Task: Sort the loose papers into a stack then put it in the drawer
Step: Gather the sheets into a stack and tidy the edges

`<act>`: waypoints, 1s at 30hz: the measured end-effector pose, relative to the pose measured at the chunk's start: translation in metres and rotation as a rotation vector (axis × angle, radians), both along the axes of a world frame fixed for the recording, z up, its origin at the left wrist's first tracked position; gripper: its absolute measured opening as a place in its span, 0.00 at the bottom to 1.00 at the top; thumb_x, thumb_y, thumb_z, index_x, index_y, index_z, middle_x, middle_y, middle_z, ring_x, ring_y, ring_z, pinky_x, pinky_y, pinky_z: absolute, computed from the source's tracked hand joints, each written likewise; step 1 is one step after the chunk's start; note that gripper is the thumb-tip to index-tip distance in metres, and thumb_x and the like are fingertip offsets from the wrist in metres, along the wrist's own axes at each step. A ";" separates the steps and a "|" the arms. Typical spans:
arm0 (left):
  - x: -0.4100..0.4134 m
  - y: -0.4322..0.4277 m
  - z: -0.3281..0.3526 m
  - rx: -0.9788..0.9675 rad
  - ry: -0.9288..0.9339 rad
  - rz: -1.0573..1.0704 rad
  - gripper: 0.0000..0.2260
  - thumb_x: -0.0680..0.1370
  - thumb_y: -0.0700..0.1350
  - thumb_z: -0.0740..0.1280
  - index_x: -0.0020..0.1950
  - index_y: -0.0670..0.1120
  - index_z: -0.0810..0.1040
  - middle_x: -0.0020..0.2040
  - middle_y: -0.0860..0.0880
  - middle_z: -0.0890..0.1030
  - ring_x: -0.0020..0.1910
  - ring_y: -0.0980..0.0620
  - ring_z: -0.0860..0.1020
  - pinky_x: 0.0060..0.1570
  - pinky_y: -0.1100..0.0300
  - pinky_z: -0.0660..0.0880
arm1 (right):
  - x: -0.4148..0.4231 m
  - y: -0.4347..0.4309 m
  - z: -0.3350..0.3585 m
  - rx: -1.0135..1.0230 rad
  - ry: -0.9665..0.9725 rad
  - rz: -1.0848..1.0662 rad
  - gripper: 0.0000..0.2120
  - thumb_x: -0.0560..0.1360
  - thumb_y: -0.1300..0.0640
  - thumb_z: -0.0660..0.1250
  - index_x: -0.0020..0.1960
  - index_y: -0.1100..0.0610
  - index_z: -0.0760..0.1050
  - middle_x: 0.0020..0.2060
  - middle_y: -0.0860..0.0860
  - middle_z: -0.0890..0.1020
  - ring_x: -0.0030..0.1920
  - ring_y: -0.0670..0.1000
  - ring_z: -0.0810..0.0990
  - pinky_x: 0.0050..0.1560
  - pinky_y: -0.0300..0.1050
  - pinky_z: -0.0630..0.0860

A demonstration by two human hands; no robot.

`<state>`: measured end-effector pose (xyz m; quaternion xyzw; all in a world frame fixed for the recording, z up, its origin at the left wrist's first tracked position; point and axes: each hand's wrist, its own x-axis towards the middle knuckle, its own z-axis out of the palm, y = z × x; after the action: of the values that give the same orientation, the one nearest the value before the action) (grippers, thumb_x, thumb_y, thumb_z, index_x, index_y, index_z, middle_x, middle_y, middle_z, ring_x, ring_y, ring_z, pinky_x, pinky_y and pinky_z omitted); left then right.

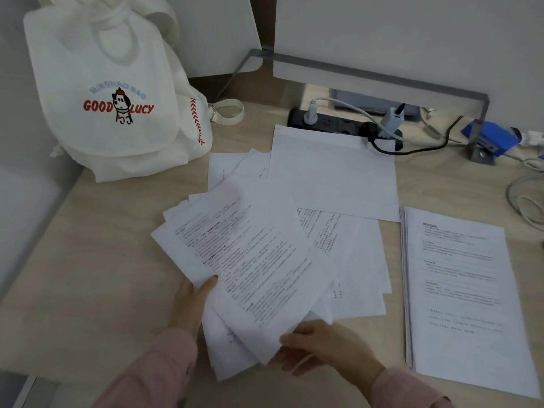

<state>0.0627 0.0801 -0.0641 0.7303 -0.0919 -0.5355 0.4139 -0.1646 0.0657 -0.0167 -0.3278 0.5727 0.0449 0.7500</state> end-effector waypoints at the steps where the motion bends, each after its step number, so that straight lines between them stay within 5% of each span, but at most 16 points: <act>1: 0.000 0.000 -0.001 0.008 -0.020 -0.012 0.16 0.76 0.42 0.66 0.63 0.46 0.73 0.59 0.47 0.77 0.58 0.46 0.75 0.64 0.50 0.69 | 0.001 -0.002 0.000 -0.008 0.012 0.033 0.12 0.74 0.54 0.67 0.47 0.64 0.80 0.38 0.57 0.85 0.34 0.50 0.82 0.37 0.41 0.80; 3: 0.001 -0.001 -0.001 0.026 -0.063 -0.030 0.15 0.76 0.39 0.64 0.63 0.45 0.72 0.58 0.45 0.76 0.55 0.46 0.74 0.59 0.53 0.69 | -0.005 -0.014 -0.001 -0.111 0.106 -0.007 0.15 0.76 0.51 0.65 0.41 0.63 0.79 0.32 0.54 0.83 0.29 0.49 0.80 0.33 0.42 0.79; 5: 0.004 0.000 0.003 0.032 -0.105 -0.032 0.17 0.77 0.39 0.62 0.66 0.44 0.70 0.60 0.46 0.76 0.56 0.47 0.73 0.59 0.52 0.69 | -0.022 -0.035 -0.005 -0.428 0.336 -0.061 0.14 0.76 0.52 0.64 0.38 0.62 0.75 0.31 0.55 0.81 0.29 0.50 0.78 0.31 0.42 0.77; 9: 0.016 0.002 0.011 0.033 -0.242 -0.057 0.19 0.77 0.37 0.60 0.69 0.44 0.68 0.62 0.45 0.75 0.61 0.45 0.72 0.63 0.51 0.66 | -0.048 -0.092 -0.006 -1.048 0.677 0.072 0.07 0.75 0.57 0.64 0.51 0.59 0.75 0.45 0.54 0.79 0.43 0.53 0.78 0.40 0.41 0.72; 15: 0.035 0.005 0.012 0.064 -0.337 -0.072 0.17 0.77 0.37 0.59 0.67 0.42 0.69 0.59 0.46 0.75 0.61 0.43 0.72 0.59 0.51 0.68 | -0.038 -0.156 -0.026 -1.135 0.780 0.553 0.29 0.75 0.55 0.64 0.73 0.59 0.57 0.73 0.59 0.60 0.71 0.59 0.61 0.70 0.50 0.61; 21: 0.037 0.005 0.015 0.026 -0.268 -0.041 0.14 0.78 0.41 0.61 0.64 0.42 0.69 0.54 0.48 0.74 0.45 0.55 0.74 0.41 0.63 0.69 | -0.026 -0.182 -0.026 -1.198 0.954 0.848 0.25 0.76 0.57 0.60 0.70 0.60 0.58 0.55 0.61 0.76 0.54 0.60 0.76 0.50 0.50 0.73; 25: 0.039 0.006 0.014 0.021 -0.253 -0.045 0.11 0.78 0.41 0.62 0.61 0.45 0.71 0.52 0.49 0.76 0.48 0.51 0.75 0.45 0.61 0.70 | -0.030 -0.190 -0.033 -1.321 0.978 1.035 0.19 0.71 0.67 0.66 0.60 0.67 0.69 0.43 0.64 0.78 0.41 0.63 0.79 0.40 0.52 0.75; 27: 0.039 0.007 0.013 0.011 -0.245 -0.042 0.09 0.78 0.41 0.62 0.58 0.47 0.71 0.48 0.52 0.77 0.47 0.53 0.75 0.42 0.63 0.70 | -0.032 -0.194 -0.035 -1.353 0.955 0.955 0.10 0.71 0.68 0.66 0.52 0.68 0.74 0.38 0.64 0.78 0.37 0.63 0.78 0.35 0.51 0.73; 30: 0.038 0.008 0.013 -0.004 -0.243 -0.037 0.08 0.78 0.40 0.61 0.56 0.48 0.71 0.47 0.54 0.76 0.43 0.59 0.75 0.44 0.62 0.70 | -0.032 -0.199 -0.026 -1.305 0.934 0.486 0.09 0.79 0.60 0.56 0.48 0.65 0.72 0.39 0.61 0.76 0.41 0.61 0.76 0.37 0.48 0.67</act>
<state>0.1012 0.0879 -0.0509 0.7871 -0.1560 -0.4504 0.3914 -0.1963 -0.1334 -0.0429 -0.7581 0.6489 -0.0042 0.0649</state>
